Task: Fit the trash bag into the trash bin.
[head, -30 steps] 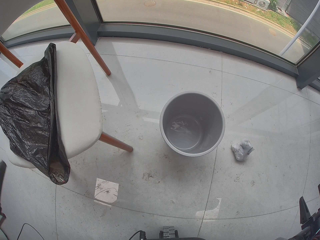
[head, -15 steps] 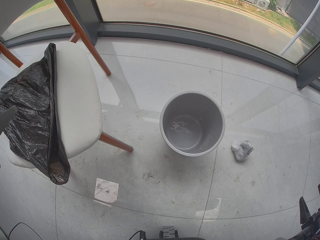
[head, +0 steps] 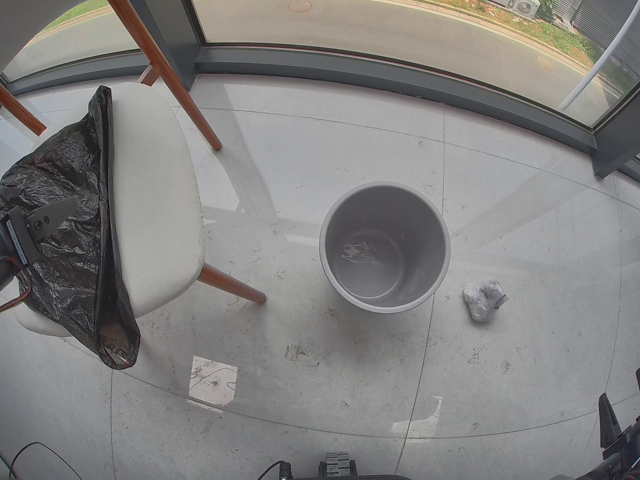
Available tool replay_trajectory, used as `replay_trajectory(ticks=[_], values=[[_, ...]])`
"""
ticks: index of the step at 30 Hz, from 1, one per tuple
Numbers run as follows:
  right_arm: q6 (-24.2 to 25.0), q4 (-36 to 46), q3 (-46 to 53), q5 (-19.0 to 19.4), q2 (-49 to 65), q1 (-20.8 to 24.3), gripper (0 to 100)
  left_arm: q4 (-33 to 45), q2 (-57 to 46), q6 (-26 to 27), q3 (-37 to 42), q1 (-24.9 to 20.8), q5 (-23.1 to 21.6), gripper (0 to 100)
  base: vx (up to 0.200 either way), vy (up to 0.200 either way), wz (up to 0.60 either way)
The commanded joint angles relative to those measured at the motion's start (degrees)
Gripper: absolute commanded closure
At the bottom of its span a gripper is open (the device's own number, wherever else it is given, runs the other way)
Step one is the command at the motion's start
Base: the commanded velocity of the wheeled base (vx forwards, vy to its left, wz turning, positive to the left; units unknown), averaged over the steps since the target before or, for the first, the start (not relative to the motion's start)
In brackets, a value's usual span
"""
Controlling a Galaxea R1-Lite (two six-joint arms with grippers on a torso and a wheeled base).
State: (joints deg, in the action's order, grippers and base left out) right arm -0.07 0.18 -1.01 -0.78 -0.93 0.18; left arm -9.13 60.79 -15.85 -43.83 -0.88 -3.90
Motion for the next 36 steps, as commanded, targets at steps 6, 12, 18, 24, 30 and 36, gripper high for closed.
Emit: replay_trajectory(ticks=[6,12,18,24,30,36], values=[[-0.01,-0.09,1.01,-0.1,0.22,0.08,0,0.43,9.43,4.86,-7.77,-1.41,-0.14,0,0.0,0.0,0.0],[-0.01,-0.18,1.01,-0.1,0.31,0.08,0,0.69,15.14,4.69,-12.6,-4.13,0.74,0,0.0,0.0,0.0],[-0.01,-0.18,1.01,-0.1,0.31,0.08,0,0.87,21.03,4.77,-17.52,-4.48,2.23,0,0.0,0.0,0.0],[-0.01,-0.18,1.01,-0.1,0.31,0.08,0,2.54,23.23,4.95,-20.86,-4.48,2.32,0,0.0,0.0,0.0],[-0.01,-0.18,1.01,-0.1,0.31,0.08,0,7.29,24.99,5.04,-25.96,-4.66,2.85,0,0.0,0.0,0.0],[-0.01,-0.18,1.01,-0.1,0.31,0.08,0,9.48,24.28,4.95,-25.87,-4.48,6.1,0,0.0,0.0,0.0]])
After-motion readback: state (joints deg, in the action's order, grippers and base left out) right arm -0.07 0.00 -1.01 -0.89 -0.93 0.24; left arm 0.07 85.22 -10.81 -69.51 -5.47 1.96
